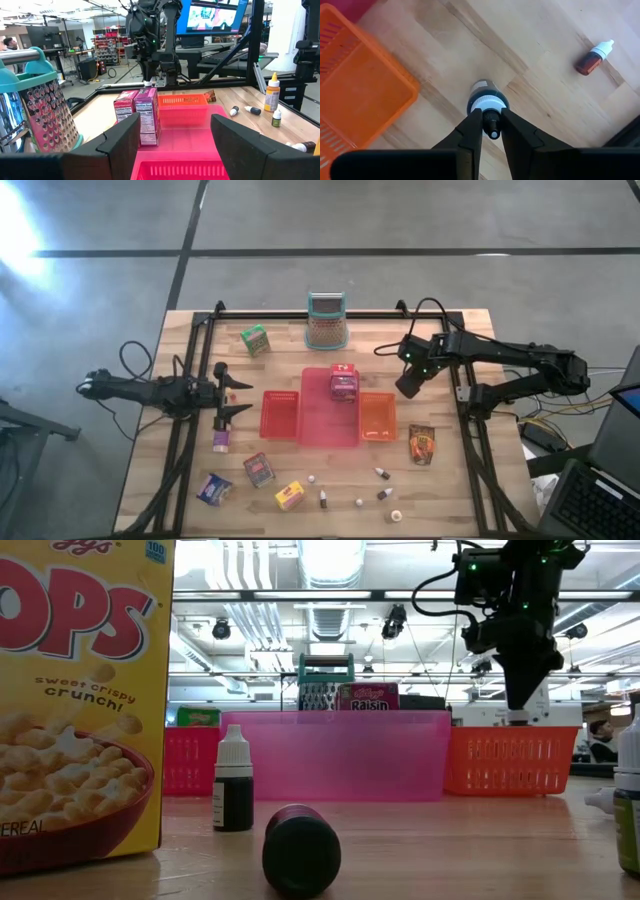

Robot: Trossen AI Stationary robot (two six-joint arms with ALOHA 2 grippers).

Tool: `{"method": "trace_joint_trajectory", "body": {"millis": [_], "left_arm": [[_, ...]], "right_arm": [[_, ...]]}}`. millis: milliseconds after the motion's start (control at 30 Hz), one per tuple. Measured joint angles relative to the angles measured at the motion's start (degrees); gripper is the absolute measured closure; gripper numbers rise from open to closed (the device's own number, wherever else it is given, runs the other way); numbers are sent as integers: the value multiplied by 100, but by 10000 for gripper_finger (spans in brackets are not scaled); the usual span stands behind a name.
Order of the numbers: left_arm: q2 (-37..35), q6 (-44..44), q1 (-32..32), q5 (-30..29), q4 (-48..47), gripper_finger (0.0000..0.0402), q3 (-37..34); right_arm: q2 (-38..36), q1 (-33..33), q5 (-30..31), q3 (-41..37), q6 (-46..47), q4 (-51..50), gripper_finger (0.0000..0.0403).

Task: Pick & Place Kitchen Items
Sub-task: Put the big black food coloring bottle into the orange bin

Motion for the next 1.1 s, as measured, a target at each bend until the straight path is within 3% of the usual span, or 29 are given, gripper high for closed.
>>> {"method": "trace_joint_trajectory", "body": {"millis": [667,1100], "left_arm": [[0,0,0,1,0,154,0],[-1,0,0,1,0,154,0]], "right_arm": [[-6,29,-2,1315,-281,-151,358],[4,1091,-105,1781,-81,-21,355]]}}
